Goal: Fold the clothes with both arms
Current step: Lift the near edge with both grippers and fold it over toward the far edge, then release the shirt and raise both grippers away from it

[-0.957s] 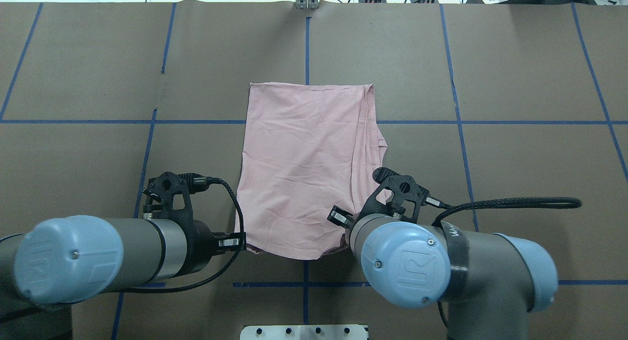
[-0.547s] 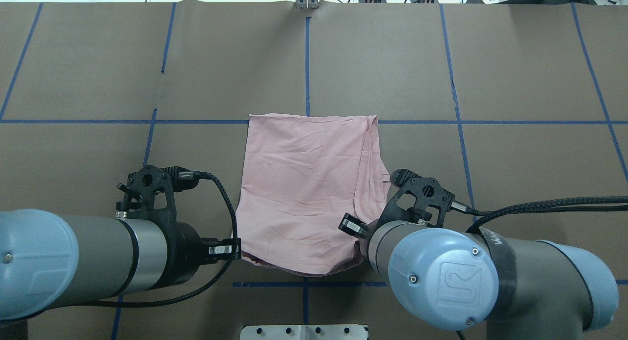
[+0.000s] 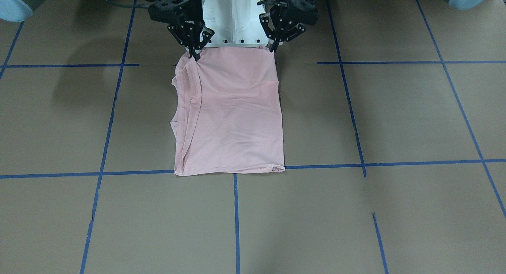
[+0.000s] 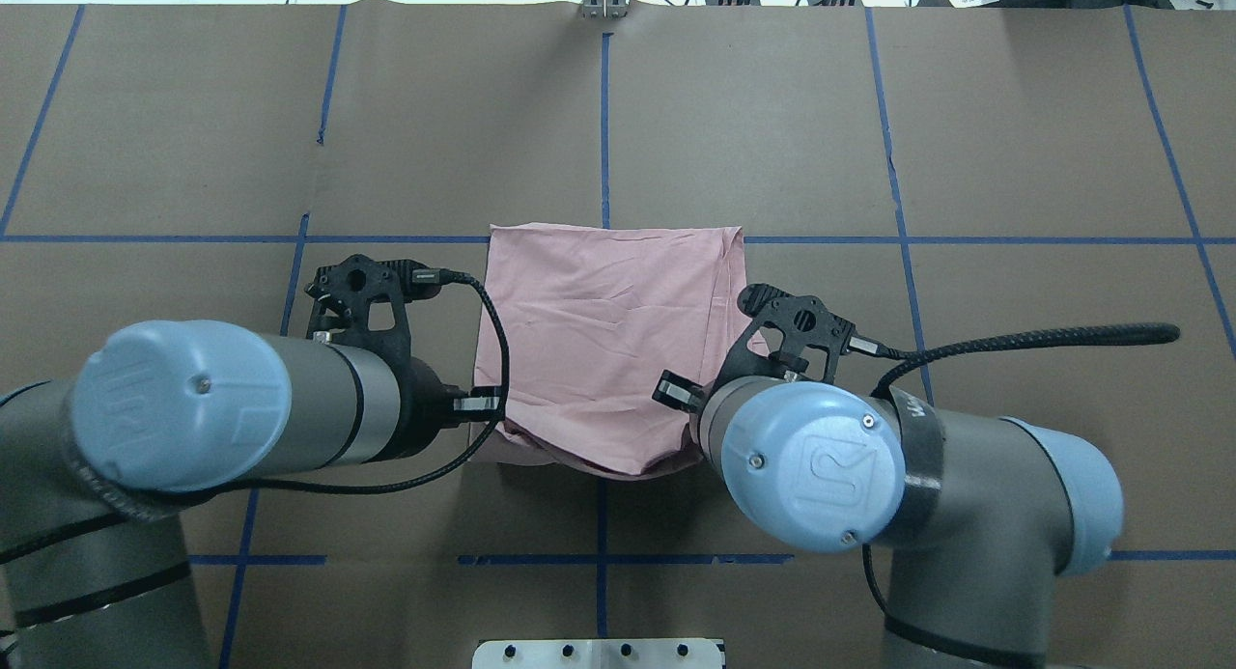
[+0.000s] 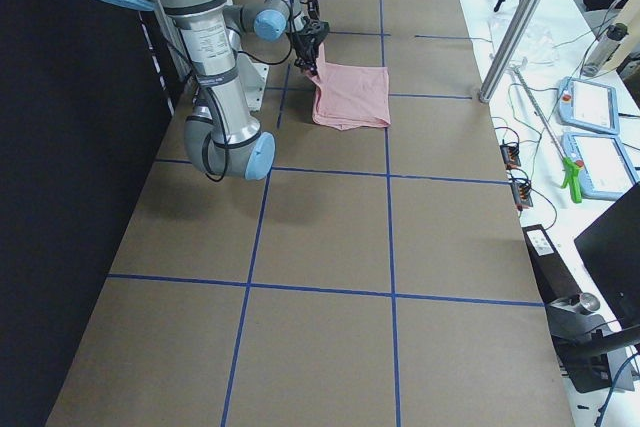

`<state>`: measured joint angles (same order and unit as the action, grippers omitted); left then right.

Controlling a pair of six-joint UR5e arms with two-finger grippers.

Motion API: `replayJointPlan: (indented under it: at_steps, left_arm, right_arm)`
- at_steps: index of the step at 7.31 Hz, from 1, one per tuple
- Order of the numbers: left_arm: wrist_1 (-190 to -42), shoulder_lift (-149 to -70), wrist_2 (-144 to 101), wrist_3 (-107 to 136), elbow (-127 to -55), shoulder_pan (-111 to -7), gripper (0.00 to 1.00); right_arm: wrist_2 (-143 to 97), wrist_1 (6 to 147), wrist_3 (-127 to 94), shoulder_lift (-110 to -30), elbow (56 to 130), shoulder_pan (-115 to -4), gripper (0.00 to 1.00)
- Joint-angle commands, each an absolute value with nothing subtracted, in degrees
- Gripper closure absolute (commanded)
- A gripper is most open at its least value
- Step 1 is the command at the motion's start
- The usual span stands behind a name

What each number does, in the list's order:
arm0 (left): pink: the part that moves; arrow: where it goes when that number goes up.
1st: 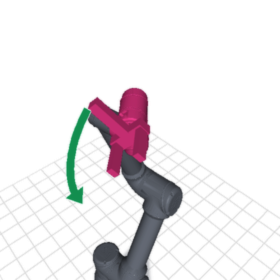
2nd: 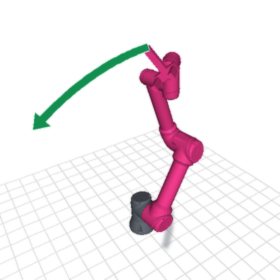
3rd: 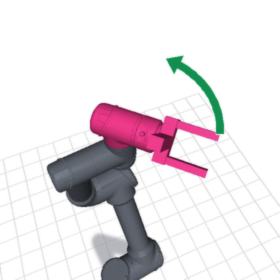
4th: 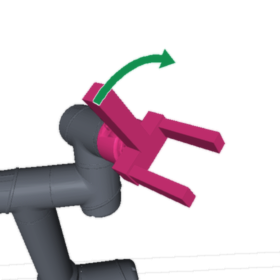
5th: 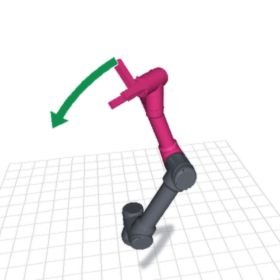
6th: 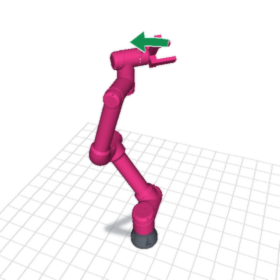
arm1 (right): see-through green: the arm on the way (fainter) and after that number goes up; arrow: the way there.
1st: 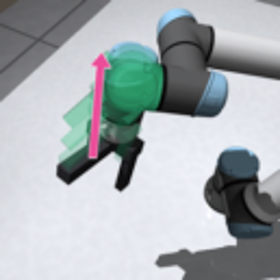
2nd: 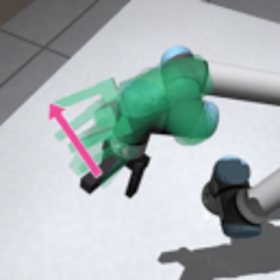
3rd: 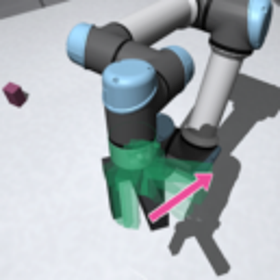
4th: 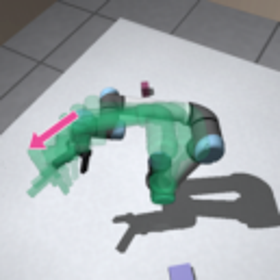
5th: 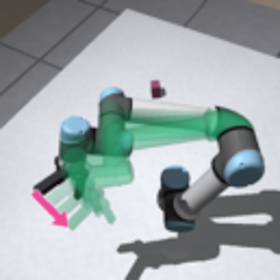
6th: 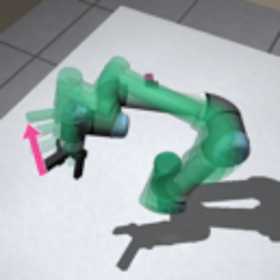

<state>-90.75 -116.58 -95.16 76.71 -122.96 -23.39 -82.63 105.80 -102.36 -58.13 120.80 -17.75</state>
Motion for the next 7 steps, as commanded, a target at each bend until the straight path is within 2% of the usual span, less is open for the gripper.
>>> replayJointPlan:
  at_steps: [1, 2, 3, 4, 5, 7]
  left_arm:
    - [-96.9, -122.0, -95.4, 70.5, -108.9, -31.6, 0.99]
    - [-99.2, -126.1, -95.5, 66.7, -100.3, -36.2, 0.79]
    - [-106.5, -129.4, -97.1, 62.7, -90.0, -40.3, 0.22]
    - [-113.0, -131.2, -101.2, 58.2, -81.8, -43.8, 0.0]
    - [-114.1, -131.1, -102.2, 54.5, -80.7, -45.6, 0.0]
    - [-114.3, -130.2, -104.1, 54.1, -82.0, -45.6, 0.0]
  right_arm:
    - [-85.4, 98.8, -95.2, -54.7, 107.5, -25.9, 1.0]
    - [-89.1, 95.1, -90.1, -51.6, 99.2, -30.9, 1.0]
    - [-91.2, 87.6, -83.5, -47.5, 87.4, -34.4, 0.01]
    - [-92.3, 81.4, -77.5, -43.5, 76.7, -37.8, 0.0]
    - [-97.1, 79.9, -69.9, -42.8, 74.0, -41.3, 0.0]
    - [-102.4, 79.8, -65.5, -43.2, 74.3, -43.5, 0.0]
